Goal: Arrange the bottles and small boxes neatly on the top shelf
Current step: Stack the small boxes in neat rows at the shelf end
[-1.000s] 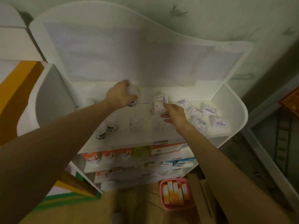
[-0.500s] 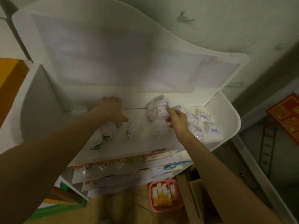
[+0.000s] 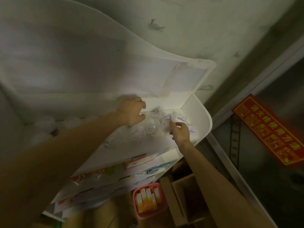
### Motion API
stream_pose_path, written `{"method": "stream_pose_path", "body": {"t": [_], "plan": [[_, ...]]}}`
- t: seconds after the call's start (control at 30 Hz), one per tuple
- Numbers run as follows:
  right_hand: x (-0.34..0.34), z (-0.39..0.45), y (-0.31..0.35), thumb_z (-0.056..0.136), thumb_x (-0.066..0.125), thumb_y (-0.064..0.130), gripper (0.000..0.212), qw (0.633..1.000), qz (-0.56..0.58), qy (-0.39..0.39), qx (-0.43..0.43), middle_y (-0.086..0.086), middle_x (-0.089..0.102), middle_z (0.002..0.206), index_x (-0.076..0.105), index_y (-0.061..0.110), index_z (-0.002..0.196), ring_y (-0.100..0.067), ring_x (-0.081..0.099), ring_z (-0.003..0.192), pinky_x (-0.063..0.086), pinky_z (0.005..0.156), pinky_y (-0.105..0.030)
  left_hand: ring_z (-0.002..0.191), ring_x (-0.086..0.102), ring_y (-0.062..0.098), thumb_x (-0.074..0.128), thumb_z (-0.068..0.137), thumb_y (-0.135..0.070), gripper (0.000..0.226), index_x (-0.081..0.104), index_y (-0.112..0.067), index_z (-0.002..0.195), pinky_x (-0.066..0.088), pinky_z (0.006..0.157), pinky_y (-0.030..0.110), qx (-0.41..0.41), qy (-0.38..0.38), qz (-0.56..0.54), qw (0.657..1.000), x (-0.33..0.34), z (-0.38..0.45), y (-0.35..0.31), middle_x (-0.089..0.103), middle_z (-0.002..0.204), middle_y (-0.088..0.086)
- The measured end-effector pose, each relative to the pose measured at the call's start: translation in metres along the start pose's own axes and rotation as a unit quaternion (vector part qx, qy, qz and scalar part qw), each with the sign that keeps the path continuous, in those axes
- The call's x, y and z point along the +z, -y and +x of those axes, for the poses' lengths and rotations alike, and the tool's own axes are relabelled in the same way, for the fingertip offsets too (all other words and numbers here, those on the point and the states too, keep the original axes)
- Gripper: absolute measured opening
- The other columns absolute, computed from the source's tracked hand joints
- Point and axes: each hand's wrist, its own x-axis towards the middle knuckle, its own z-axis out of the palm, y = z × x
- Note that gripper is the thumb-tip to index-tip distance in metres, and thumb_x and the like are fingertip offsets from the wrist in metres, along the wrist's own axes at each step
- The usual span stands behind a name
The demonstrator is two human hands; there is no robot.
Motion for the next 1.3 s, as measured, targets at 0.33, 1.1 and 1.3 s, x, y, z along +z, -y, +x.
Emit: {"method": "stream_pose_path", "body": {"t": [0.33,1.1,1.3], "plan": [[-0.041,0.042,-0.028,0.093,0.058,0.050,0.047,0.993,-0.107,0.034,-0.026,-0.002,0.064,0.118,0.063,0.015,0.123,-0.020,0.059,0.102,0.048,0.094,-0.035,0.120,0.053,0.024,0.051,0.092,-0.049,0.045,0.056,-0.024,0.129,0.035,0.102,0.038,0.014,0.057,0.030,0.998,0.037,0.045,-0.034,0.050,0.137,0.000],[-0.043,0.126,-0.098,0.084,0.056,0.056,0.051,0.843,-0.328,0.132,-0.404,0.001,0.060,0.114,0.065,0.020,0.119,-0.021,0.053,0.104,0.048,0.087,-0.038,0.121,0.052,0.030,0.061,0.083,-0.060,0.073,0.045,-0.017,0.141,0.045,0.099,0.040,-0.123,0.182,0.014,0.976,0.098,0.121,-0.075,0.047,0.136,0.007],[-0.062,0.145,-0.106,0.089,0.052,0.059,0.051,0.788,-0.375,0.112,-0.476,0.001,0.061,0.114,0.066,0.021,0.119,-0.022,0.052,0.108,0.045,0.087,-0.036,0.128,0.048,0.029,0.063,0.076,-0.069,0.087,0.039,-0.023,0.146,0.041,0.104,0.039,-0.107,0.237,0.093,0.961,0.126,0.137,-0.087,0.045,0.145,0.007]]}}
